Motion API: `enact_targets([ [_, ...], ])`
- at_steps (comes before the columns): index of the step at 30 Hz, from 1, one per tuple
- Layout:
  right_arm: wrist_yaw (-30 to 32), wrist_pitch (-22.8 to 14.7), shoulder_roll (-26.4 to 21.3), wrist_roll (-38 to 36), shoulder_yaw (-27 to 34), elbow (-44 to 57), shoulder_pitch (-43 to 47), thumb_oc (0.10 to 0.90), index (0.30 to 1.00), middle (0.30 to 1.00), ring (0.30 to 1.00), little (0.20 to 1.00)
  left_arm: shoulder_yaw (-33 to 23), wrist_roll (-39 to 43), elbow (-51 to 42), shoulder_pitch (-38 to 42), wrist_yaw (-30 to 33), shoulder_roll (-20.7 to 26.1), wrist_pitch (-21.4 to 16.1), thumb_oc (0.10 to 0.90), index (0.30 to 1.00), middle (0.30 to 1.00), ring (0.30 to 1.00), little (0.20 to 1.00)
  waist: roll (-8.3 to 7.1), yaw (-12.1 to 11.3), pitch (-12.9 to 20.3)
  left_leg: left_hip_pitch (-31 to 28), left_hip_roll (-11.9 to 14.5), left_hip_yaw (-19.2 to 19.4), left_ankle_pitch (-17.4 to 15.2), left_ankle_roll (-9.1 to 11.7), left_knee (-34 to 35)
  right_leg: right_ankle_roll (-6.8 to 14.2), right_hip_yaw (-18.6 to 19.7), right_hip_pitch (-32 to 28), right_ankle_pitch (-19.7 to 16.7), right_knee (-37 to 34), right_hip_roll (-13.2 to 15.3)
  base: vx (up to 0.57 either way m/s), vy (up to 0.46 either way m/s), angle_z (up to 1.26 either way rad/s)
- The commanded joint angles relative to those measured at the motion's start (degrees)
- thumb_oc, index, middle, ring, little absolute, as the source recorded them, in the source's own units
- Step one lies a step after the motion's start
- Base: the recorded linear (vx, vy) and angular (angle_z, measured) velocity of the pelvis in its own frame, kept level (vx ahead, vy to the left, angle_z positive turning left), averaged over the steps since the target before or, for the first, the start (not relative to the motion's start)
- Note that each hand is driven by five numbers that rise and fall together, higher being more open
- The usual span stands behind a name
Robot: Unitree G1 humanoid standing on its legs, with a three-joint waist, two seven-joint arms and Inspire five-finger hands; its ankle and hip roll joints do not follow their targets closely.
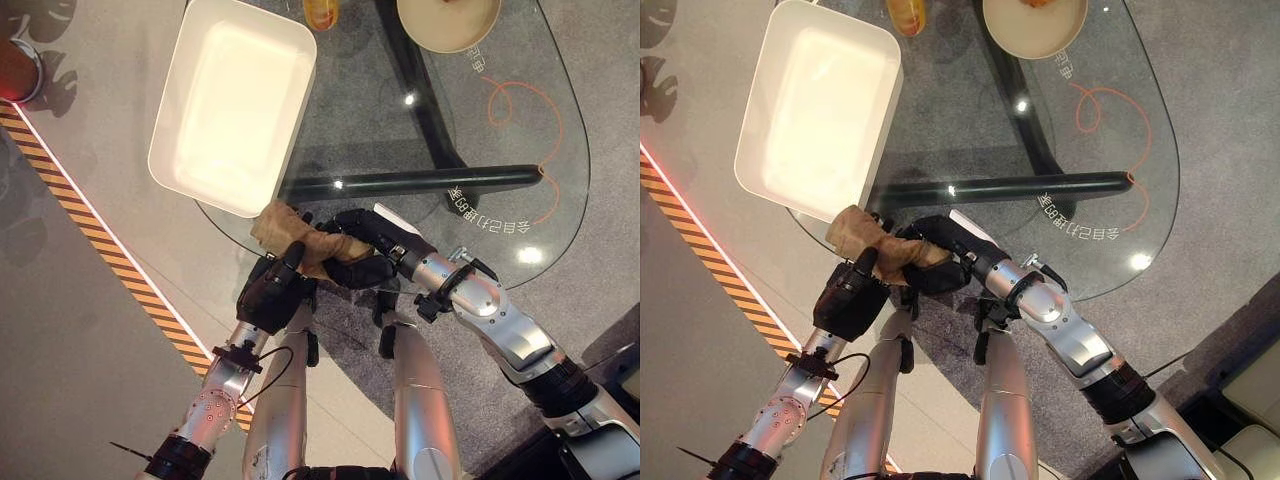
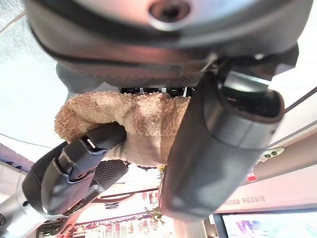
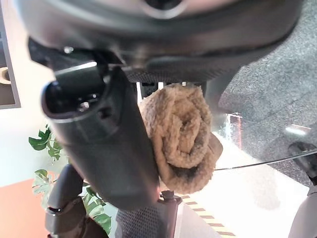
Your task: Wipe the table with a cloth and put it in the basket.
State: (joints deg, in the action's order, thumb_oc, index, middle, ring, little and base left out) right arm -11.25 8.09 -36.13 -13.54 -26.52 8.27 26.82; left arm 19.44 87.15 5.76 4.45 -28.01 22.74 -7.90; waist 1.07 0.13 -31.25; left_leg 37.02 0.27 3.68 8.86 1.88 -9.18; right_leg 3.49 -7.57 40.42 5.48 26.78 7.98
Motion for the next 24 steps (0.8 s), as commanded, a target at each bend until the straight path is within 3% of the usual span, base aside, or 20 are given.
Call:
enact_targets([
  [1, -5.2, -0.9, -1.2, 2.4, -4.9, 5.7, -3.4, 0.1, 0.3, 0.3, 0.3, 0.2, -5.6, 4.6, -18.4, 4.5, -7.9, -2.0, -6.0, 0.8, 0.9, 0.9, 0.9, 0.9, -1.55, -0.4, 1.5, 0.9, -4.2, 2.3, -10.4, -0.8, -9.5, 0.7, -1.7, -1.3, -6.5, -9.8, -4.0, 0.0, 0.0, 0.0],
  [4, -4.9, -0.8, -0.6, 2.7, -4.9, 5.6, -3.4, 0.1, 0.3, 0.3, 0.3, 0.2, -5.7, 6.2, -18.5, 4.5, -7.8, -2.8, -6.4, 0.8, 0.9, 0.9, 0.9, 0.9, -1.63, -0.4, 1.5, 1.0, -4.3, 2.3, -10.4, -0.8, -9.5, 0.7, -1.8, -1.3, -6.5, -9.9, -4.0, 0.0, 0.0, 0.0],
  [6, -4.9, -0.9, -0.4, 2.9, -4.7, 5.5, -3.4, 0.1, 0.3, 0.3, 0.3, 0.2, -5.8, 6.9, -18.4, 4.3, -7.9, -3.3, -6.8, 0.405, 0.561, 0.561, 0.561, 0.505, -1.7, -0.4, 1.5, 1.1, -4.3, 2.3, -10.5, -0.8, -9.6, 0.7, -1.8, -1.2, -6.5, -9.9, -4.0, 0.0, 0.0, 0.0],
  [7, -5.0, -0.8, -0.1, 3.0, -4.7, 5.4, -3.3, 0.1, 0.3, 0.3, 0.3, 0.2, -5.9, 7.7, -18.2, 4.4, -7.6, -3.9, -7.3, 0.1, 0.3, 0.3, 0.3, 0.2, -1.79, -0.4, 1.5, 1.2, -4.3, 2.3, -10.5, -0.8, -9.6, 0.7, -1.8, -1.1, -6.5, -9.8, -4.0, 0.0, 0.0, 0.0],
  [24, -5.1, -0.8, 1.0, 3.7, -3.9, 5.1, -3.6, 0.1, 0.3, 0.3, 0.3, 0.2, -6.5, 9.7, -17.6, 4.2, -7.4, -6.0, -7.6, 0.1, 0.3, 0.3, 0.3, 0.2, -2.18, -0.6, 1.5, 1.7, -4.3, 2.3, -10.8, -0.7, -9.8, 0.8, -2.2, -0.8, -6.4, -9.8, -3.8, 0.0, 0.0, 0.01],
])
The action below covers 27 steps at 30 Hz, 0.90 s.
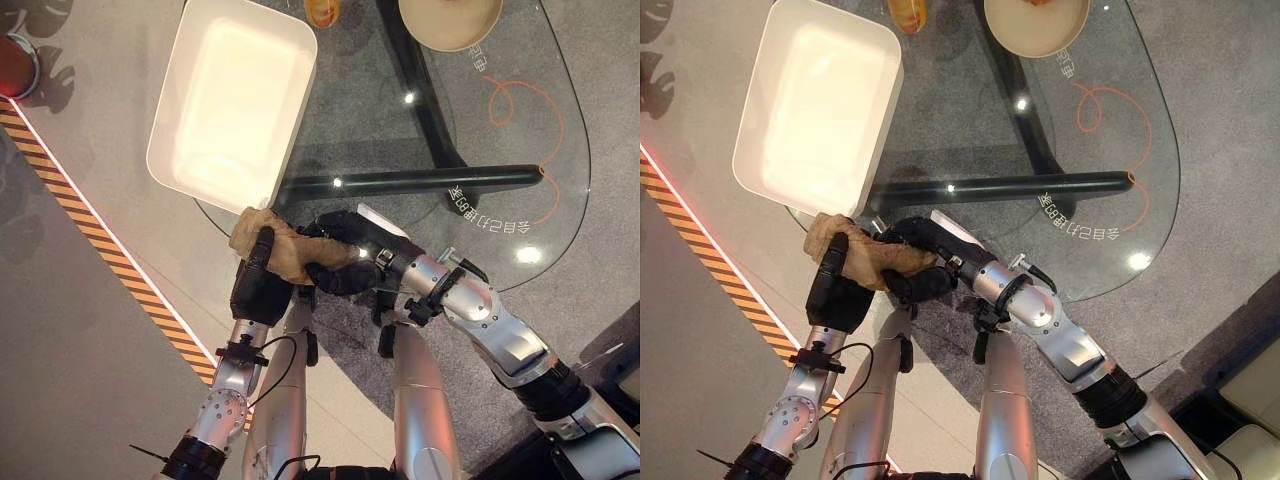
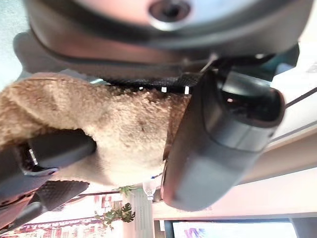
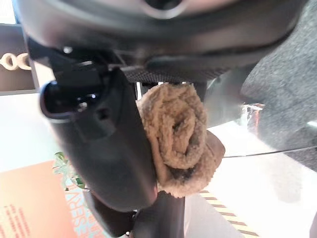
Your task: Wipe the table with a cloth and put it in the basket.
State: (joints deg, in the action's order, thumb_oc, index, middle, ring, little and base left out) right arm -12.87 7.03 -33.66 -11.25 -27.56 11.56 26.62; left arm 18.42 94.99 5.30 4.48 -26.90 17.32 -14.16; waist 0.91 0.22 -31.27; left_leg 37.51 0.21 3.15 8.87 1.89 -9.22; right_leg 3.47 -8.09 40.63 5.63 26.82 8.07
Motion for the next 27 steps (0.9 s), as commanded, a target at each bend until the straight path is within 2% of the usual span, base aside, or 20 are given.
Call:
enact_targets([
  [1, -3.5, 0.3, -1.4, 1.5, -2.8, 1.7, -3.5, 0.1, 0.3, 0.3, 0.3, 0.2, -5.5, 1.8, -17.1, 4.2, -8.6, -0.6, -1.4, 0.1, 0.3, 0.3, 0.3, 0.2, -2.04, -0.7, 1.5, 1.2, -4.3, 2.8, -10.9, -0.7, -9.8, 0.9, -1.7, -1.0, -6.6, -9.9, -3.9, 0.01, 0.003, 0.06],
  [10, -3.2, -0.1, -1.1, 1.8, -2.4, 1.6, -3.8, 0.1, 0.3, 0.3, 0.3, 0.2, -5.6, 1.3, -16.9, 4.1, -9.0, -0.9, -1.1, 0.1, 0.3, 0.3, 0.3, 0.2, -2.08, -0.6, 1.5, 1.3, -4.3, 2.8, -11.0, -0.7, -10.0, 0.9, -1.6, -0.9, -6.5, -9.8, -3.8, 0.0, 0.001, 0.02],
  [13, -1.4, -0.3, -1.0, 1.3, -2.0, 1.8, -3.8, 0.1, 0.3, 0.3, 0.3, 0.2, -5.6, 1.4, -16.9, 4.2, -9.0, -0.9, -1.0, 0.1, 0.3, 0.3, 0.3, 0.2, -2.03, -0.5, 1.5, 1.3, -4.3, 2.9, -11.1, -0.7, -10.0, 0.9, -1.6, -0.8, -6.6, -9.8, -3.8, 0.0, 0.0, 0.0],
  [14, -0.5, -0.8, -0.7, 1.8, -1.8, 1.6, -4.0, 0.8, 0.9, 0.9, 0.9, 0.9, -5.6, 1.4, -16.7, 4.1, -9.2, -1.0, -1.0, 0.1, 0.3, 0.3, 0.3, 0.2, -2.02, -0.5, 1.5, 1.3, -4.2, 3.0, -11.1, -0.7, -10.0, 0.9, -1.6, -0.8, -6.5, -9.7, -3.8, 0.0, 0.0, 0.0],
  [27, 4.1, -2.7, -0.1, 3.2, 1.3, 4.6, -5.4, 0.8, 0.9, 0.9, 0.9, 0.9, -5.9, 0.4, -18.0, 3.8, -7.8, -1.3, -1.4, 0.1, 0.3, 0.3, 0.3, 0.2, -2.22, 0.0, 1.5, 1.1, -4.1, 3.3, -11.2, -0.9, -9.7, 1.1, -1.3, -0.7, -6.4, -9.5, -4.2, 0.0, 0.0, 0.0],
])
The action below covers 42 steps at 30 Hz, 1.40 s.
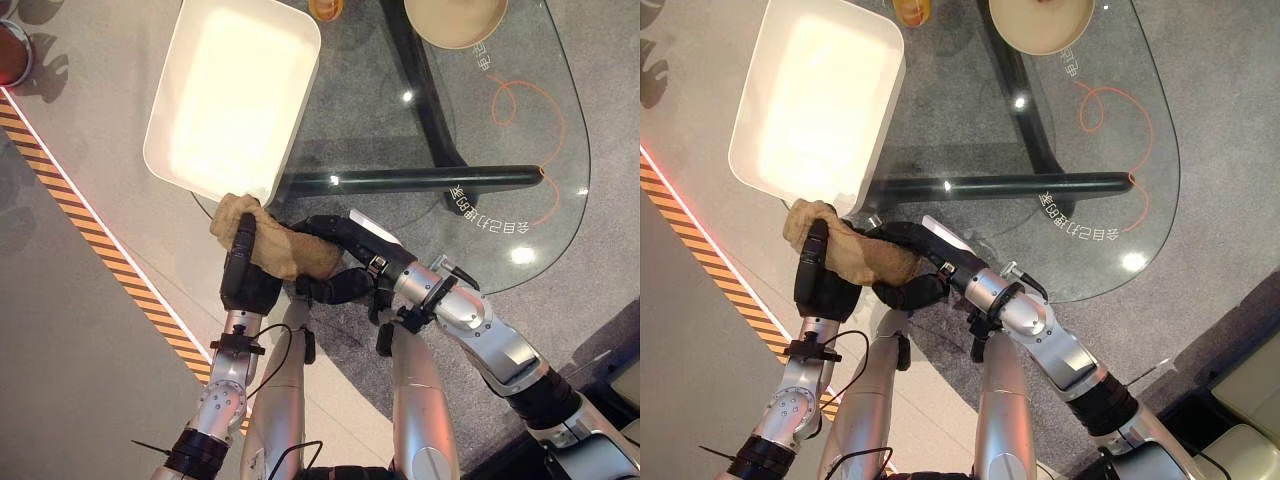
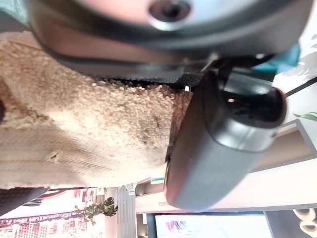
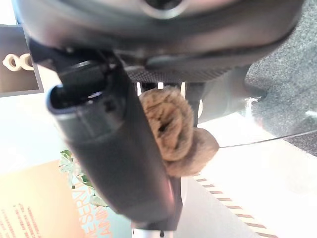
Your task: Wipe the table with a cloth and put it in the basket.
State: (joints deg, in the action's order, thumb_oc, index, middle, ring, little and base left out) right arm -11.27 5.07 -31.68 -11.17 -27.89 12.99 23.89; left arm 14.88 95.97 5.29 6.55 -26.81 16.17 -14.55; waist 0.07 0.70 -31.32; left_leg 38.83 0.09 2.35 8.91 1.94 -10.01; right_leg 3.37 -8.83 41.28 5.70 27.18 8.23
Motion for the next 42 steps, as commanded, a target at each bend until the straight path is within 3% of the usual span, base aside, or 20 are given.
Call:
enact_targets([
  [1, 2.8, -0.9, -2.0, 3.1, 1.8, 3.4, -2.8, 0.8, 0.9, 0.9, 0.9, 0.9, -2.4, -0.6, -18.0, 1.8, -7.8, -0.1, -1.1, 0.1, 0.3, 0.3, 0.3, 0.2, -1.42, -0.4, 1.5, -0.2, -3.9, 4.2, -11.3, -1.0, -8.9, 1.2, -0.5, -1.3, -6.5, -9.8, -4.4, 0.0, 0.0, 0.0],
  [18, 11.9, -6.4, -0.2, 0.1, 8.9, 5.4, -6.8, 0.8, 0.9, 0.9, 0.9, 0.9, -3.9, -1.3, -19.0, 0.6, -7.9, -0.8, -0.5, 0.1, 0.3, 0.3, 0.3, 0.2, -1.58, 0.4, 1.5, -0.7, -3.4, 5.0, -11.5, -1.1, -8.4, 1.4, 0.0, -1.2, -6.4, -9.6, -4.9, 0.0, 0.0, 0.0],
  [21, 15.1, -9.5, 1.0, -2.4, 11.0, 5.5, -8.2, 0.8, 0.9, 0.9, 0.9, 0.9, -4.1, -1.5, -19.1, 0.2, -7.8, -1.0, -0.7, 0.1, 0.3, 0.3, 0.3, 0.2, -1.58, 0.7, 1.5, -1.0, -3.3, 5.3, -11.7, -1.1, -8.3, 1.5, 0.1, -1.4, -6.4, -9.6, -5.0, 0.0, 0.0, 0.0],
  [26, 16.5, -12.3, 2.8, -5.6, 13.0, 6.2, -9.8, 0.8, 0.9, 0.9, 0.9, 0.9, -4.3, -1.6, -19.3, -0.2, -7.9, -1.3, -0.8, 0.1, 0.3, 0.3, 0.3, 0.2, -1.5, 0.9, 1.5, -1.4, -3.2, 5.5, -11.8, -1.2, -8.0, 1.5, 0.4, -1.5, -6.4, -9.7, -5.2, 0.0, 0.0, 0.0],
  [31, 15.6, -12.0, 3.5, -5.2, 13.6, 6.1, -10.8, 0.8, 0.9, 0.9, 0.9, 0.9, -4.9, -3.1, -19.1, -0.3, -7.9, -1.6, -1.3, 0.1, 0.3, 0.3, 0.3, 0.2, -1.37, 1.1, 1.5, -1.4, -3.2, 5.7, -11.7, -1.2, -7.9, 1.5, 0.6, -1.4, -6.4, -9.7, -5.2, 0.0, 0.0, 0.0],
  [34, 14.6, -11.7, 3.4, -5.4, 13.6, 5.7, -11.4, 0.8, 0.9, 0.9, 0.9, 0.9, -5.3, -6.0, -19.2, -0.6, -6.8, -1.2, -3.2, 0.1, 0.3, 0.3, 0.3, 0.2, -1.21, 1.1, 1.5, -1.6, -3.2, 5.7, -11.7, -1.2, -7.7, 1.5, 0.6, -1.7, -6.3, -9.8, -5.2, 0.0, 0.0, 0.0],
  [40, 13.0, -9.4, 2.4, -6.8, 12.7, 4.5, -11.0, 0.8, 0.9, 0.9, 0.9, 0.9, -7.8, -17.8, -18.8, 1.1, -1.2, 1.3, -10.4, 0.1, 0.3, 0.3, 0.3, 0.2, -0.59, 0.9, 1.5, -1.7, -3.3, 5.6, -11.5, -1.1, -7.8, 1.4, 0.6, -1.9, -6.0, -9.7, -5.1, 0.0, 0.021, -0.02],
  [42, 12.6, -8.8, 2.0, -7.1, 12.6, 3.9, -10.7, 0.8, 0.9, 0.9, 0.9, 0.9, -9.2, -20.1, -19.0, 2.2, 0.1, 2.6, -11.0, 0.1, 0.3, 0.3, 0.3, 0.2, -0.3, 0.9, 1.5, -1.7, -3.4, 5.6, -11.5, -1.0, -8.0, 1.4, 0.6, -1.9, -5.9, -9.6, -5.0, 0.01, 0.066, -0.08],
])
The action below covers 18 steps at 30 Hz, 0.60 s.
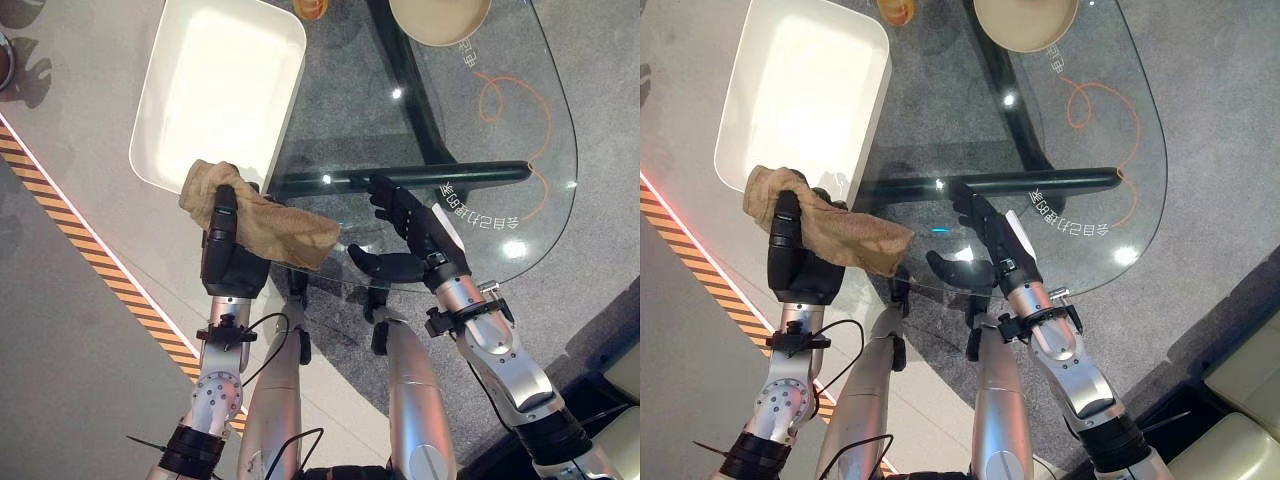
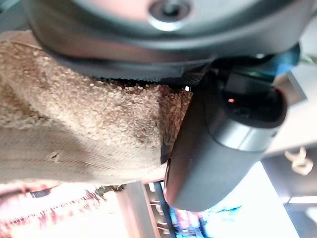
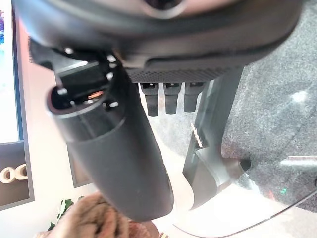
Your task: Wipe the table with a cloth and put it in the basket.
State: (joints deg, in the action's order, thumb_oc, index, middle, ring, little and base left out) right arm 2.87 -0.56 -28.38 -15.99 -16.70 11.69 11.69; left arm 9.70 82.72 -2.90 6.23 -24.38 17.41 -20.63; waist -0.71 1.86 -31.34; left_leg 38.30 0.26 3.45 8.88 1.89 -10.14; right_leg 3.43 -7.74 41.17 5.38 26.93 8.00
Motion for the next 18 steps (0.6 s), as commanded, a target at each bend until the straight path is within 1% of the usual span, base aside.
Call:
enact_targets([
  [1, -2.1, -2.4, -1.4, -2.3, 1.5, 5.1, 1.4, 0.8, 0.9, 0.9, 0.9, 0.9, -5.2, -10.5, -11.0, 3.2, -0.7, 2.6, -5.4, 0.1, 0.3, 0.3, 0.3, 0.2, 0.79, -0.2, 1.5, -1.1, -3.6, 4.4, -11.5, -0.9, -8.0, 1.3, -0.3, -1.8, -5.5, -9.3, -4.7, 0.02, 0.075, -0.09],
  [3, -2.6, -1.7, -1.6, -2.3, 1.4, 5.0, 1.4, 0.8, 0.9, 0.9, 0.9, 0.9, -6.1, -12.7, -11.2, 3.8, 0.5, 3.5, -5.8, 0.1, 0.3, 0.3, 0.3, 0.2, 1.03, -0.2, 1.5, -0.9, -3.6, 4.5, -11.4, -0.8, -8.3, 1.2, -0.2, -1.5, -5.4, -9.0, -4.7, 0.02, 0.103, -0.05],
  [4, -3.3, -0.5, -1.8, -2.1, 1.3, 5.0, 1.2, 0.8, 0.9, 0.9, 0.9, 0.9, -7.2, -15.6, -11.4, 4.4, 2.8, 4.4, -6.5, 0.1, 0.3, 0.3, 0.3, 0.2, 1.33, -0.1, 1.5, -0.6, -3.5, 4.7, -11.3, -0.8, -8.5, 1.1, 0.1, -1.1, -5.4, -8.7, -4.8, 0.03, 0.127, -0.03],
  [7, -4.3, 0.9, -2.2, -2.1, 0.9, 4.8, 0.9, 0.8, 0.9, 0.9, 0.9, 0.9, -8.4, -19.4, -11.6, 5.4, 6.5, 5.6, -7.9, 0.1, 0.3, 0.3, 0.3, 0.2, 1.58, 0.1, 1.5, -0.1, -3.5, 4.9, -11.3, -0.9, -8.8, 1.0, 0.6, -0.5, -5.2, -8.3, -4.8, 0.02, 0.112, -0.03],
  [9, -4.9, 2.4, -2.4, -1.9, 0.1, 4.3, 0.7, 0.8, 0.9, 0.9, 0.9, 0.9, -9.7, -24.3, -11.2, 6.5, 11.6, 6.7, -10.1, 0.1, 0.3, 0.3, 0.3, 0.2, 1.8, 0.3, 1.5, 0.6, -3.5, 5.1, -11.4, -1.0, -9.5, 1.0, 1.1, 0.3, -5.2, -7.8, -4.8, 0.03, 0.126, -0.07],
  [12, -5.6, 3.4, -2.8, -1.5, -0.5, 3.9, 0.7, 0.8, 0.9, 0.9, 0.9, 0.9, -11.1, -29.0, -10.8, 7.5, 16.9, 7.9, -11.2, 0.1, 0.3, 0.3, 0.3, 0.2, 1.85, 0.4, 1.5, 1.1, -3.5, 5.2, -11.4, -1.0, -9.9, 0.9, 1.5, 0.7, -5.1, -7.6, -4.8, 0.03, 0.092, -0.1],
  [13, -5.9, 4.4, -3.3, -2.0, -0.9, 3.7, 1.2, 0.8, 0.9, 0.9, 0.9, 0.9, -11.8, -32.5, -10.4, 8.7, 20.5, 9.1, -12.2, 0.1, 0.3, 0.3, 0.3, 0.2, 1.86, 0.5, 1.5, 1.6, -3.5, 5.4, -11.5, -1.0, -10.3, 0.8, 1.7, 1.1, -5.1, -7.4, -4.8, 0.03, 0.095, -0.05],
  [16, -6.2, 5.9, -3.6, -2.3, -2.1, 3.1, 2.0, 0.8, 0.9, 0.9, 0.9, 0.9, -13.2, -38.7, -9.5, 11.1, 26.9, 11.3, -12.1, 0.1, 0.3, 0.3, 0.3, 0.2, 1.84, 0.6, 1.5, 2.6, -3.5, 5.7, -11.6, -1.0, -11.0, 0.7, 2.1, 2.0, -5.1, -7.1, -4.8, 0.03, 0.099, -0.01],
  [18, -6.4, 6.5, -3.8, -2.3, -2.5, 2.8, 2.2, 0.8, 0.9, 0.9, 0.9, 0.9, -13.6, -41.1, -9.0, 12.1, 29.5, 12.2, -11.6, 0.1, 0.3, 0.3, 0.3, 0.2, 1.91, 0.8, 1.5, 3.0, -3.6, 5.8, -11.7, -1.0, -11.3, 0.7, 2.3, 2.4, -5.2, -7.0, -4.8, 0.02, 0.073, -0.01],
])
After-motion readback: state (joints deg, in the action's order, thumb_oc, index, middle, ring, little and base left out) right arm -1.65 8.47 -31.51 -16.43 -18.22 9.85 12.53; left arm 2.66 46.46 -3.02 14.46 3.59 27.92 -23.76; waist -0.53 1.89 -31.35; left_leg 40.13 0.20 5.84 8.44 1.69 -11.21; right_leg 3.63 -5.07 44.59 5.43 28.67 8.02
